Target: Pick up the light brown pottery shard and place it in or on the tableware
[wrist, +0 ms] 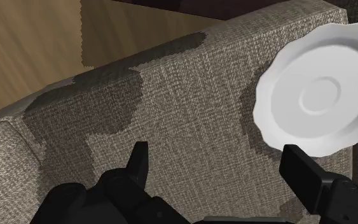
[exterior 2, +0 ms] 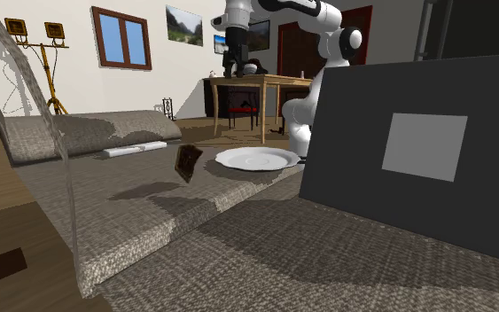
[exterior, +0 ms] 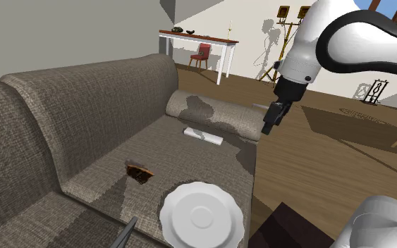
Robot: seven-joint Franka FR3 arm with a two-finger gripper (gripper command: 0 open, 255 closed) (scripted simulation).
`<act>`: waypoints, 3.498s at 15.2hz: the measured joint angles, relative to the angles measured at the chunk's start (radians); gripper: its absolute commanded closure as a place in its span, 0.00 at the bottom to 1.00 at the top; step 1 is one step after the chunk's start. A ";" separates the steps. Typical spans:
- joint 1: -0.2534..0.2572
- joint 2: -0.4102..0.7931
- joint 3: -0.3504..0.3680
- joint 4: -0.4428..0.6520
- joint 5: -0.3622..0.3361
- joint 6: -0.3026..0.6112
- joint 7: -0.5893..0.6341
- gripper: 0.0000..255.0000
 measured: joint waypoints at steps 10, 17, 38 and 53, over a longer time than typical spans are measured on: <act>0.058 0.219 0.118 0.073 -0.015 0.147 0.013 0.00; 0.098 0.433 0.230 0.187 -0.072 0.239 0.051 0.00; 0.264 1.042 0.403 0.589 -0.431 0.320 0.186 0.00; 0.259 1.066 0.394 0.559 -0.448 0.371 0.196 1.00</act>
